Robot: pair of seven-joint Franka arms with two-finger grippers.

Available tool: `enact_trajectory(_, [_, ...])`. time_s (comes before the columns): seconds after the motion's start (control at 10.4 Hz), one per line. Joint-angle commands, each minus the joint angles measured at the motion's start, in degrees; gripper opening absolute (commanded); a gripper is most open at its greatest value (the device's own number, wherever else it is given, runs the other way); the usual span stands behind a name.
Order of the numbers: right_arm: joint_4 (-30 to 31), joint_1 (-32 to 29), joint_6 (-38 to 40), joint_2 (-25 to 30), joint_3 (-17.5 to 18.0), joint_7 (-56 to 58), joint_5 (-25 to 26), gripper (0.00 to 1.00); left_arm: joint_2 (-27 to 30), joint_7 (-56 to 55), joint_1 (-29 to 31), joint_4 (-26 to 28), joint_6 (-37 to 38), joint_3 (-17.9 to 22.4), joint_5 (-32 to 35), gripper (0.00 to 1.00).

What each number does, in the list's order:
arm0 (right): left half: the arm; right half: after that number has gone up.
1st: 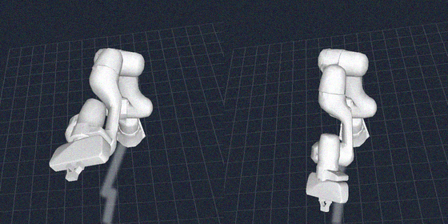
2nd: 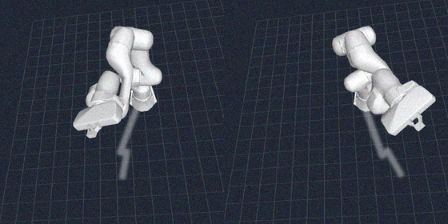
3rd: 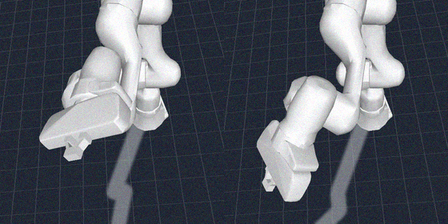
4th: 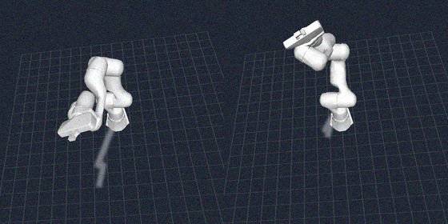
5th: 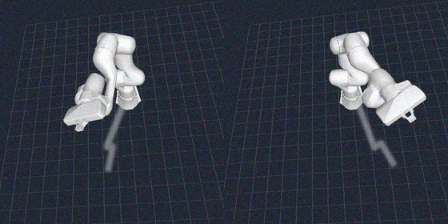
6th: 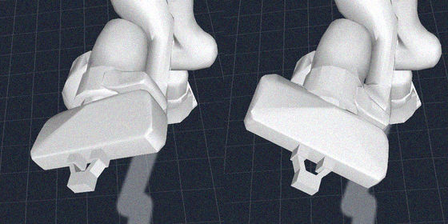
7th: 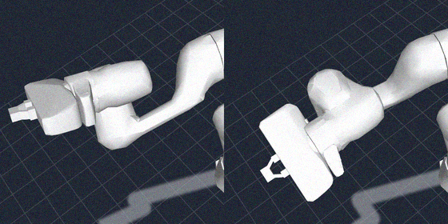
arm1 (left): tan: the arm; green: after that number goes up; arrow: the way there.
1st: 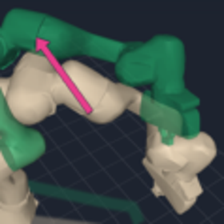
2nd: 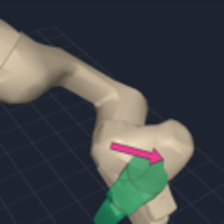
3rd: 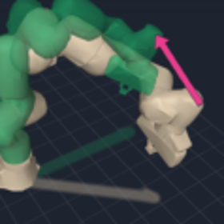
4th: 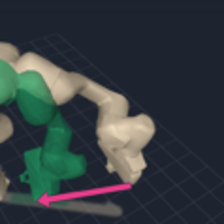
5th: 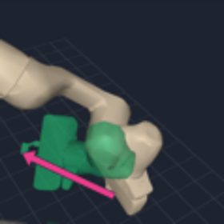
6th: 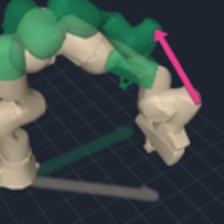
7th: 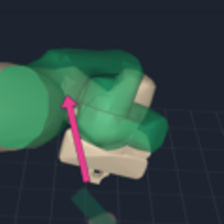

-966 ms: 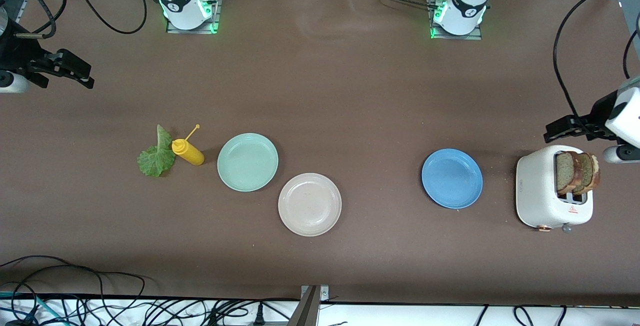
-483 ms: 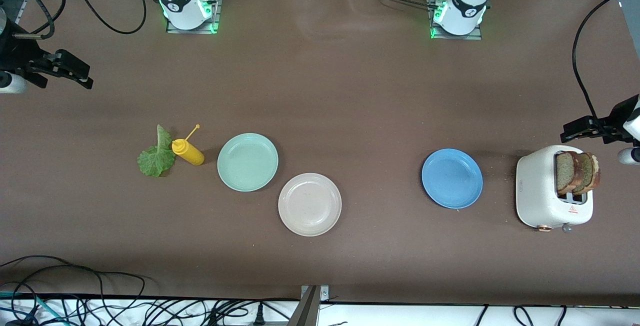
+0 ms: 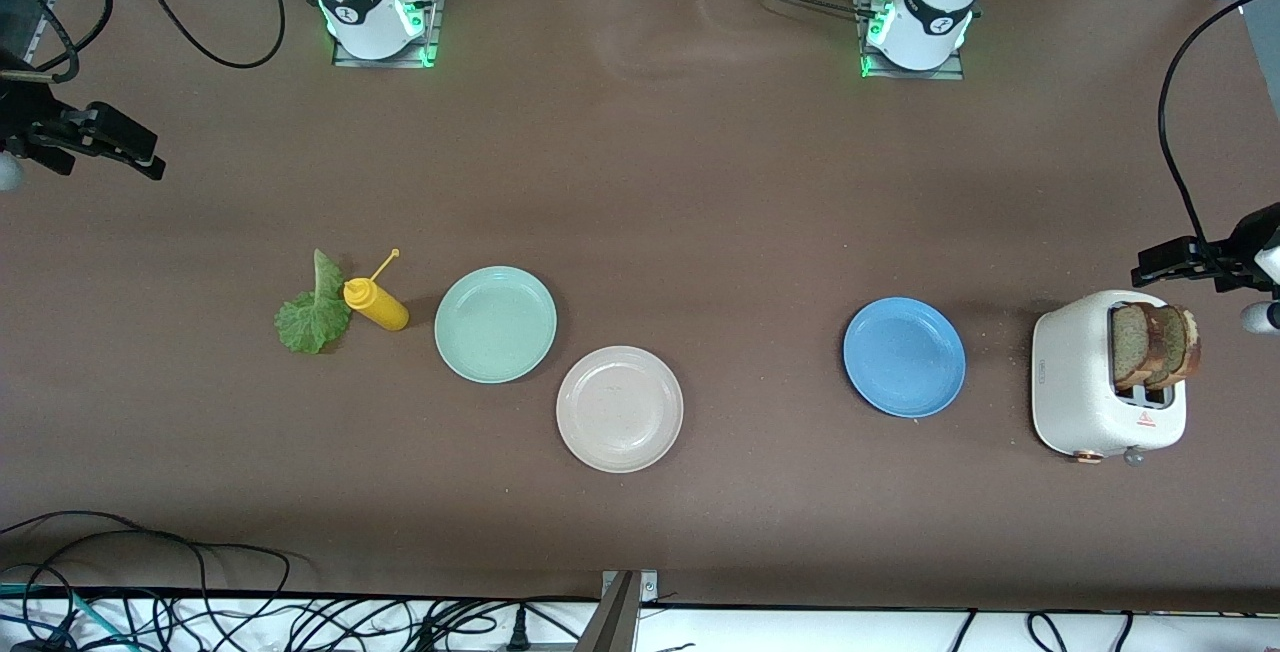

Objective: Make sandwich on beige plate with both arms
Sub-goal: 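Lower the left gripper onto a bread slice in the toaster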

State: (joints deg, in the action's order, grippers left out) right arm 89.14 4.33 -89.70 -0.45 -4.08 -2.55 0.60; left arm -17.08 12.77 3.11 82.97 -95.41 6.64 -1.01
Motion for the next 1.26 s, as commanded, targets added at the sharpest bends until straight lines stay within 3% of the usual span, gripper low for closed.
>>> enact_trajectory(0.0, [-1.2, -0.1, 1.0, -0.5, 0.0, -0.2, -0.8, 1.0, -2.7, 4.4, 1.1, -1.2, -1.8, -0.1, 2.1, 1.0])
enact_trajectory(0.48, [-1.3, 0.6, 1.0, -0.4, 0.5, 0.3, -0.3, 1.0, -8.6, 6.2, 1.3, -1.2, -3.2, -0.1, 8.5, 1.0])
enact_trajectory(1.16, [-1.3, 0.7, 1.1, -0.3, 0.6, -0.5, -0.6, 1.0, -12.7, 6.9, 2.0, -1.3, -3.4, -0.4, 7.3, 1.0])
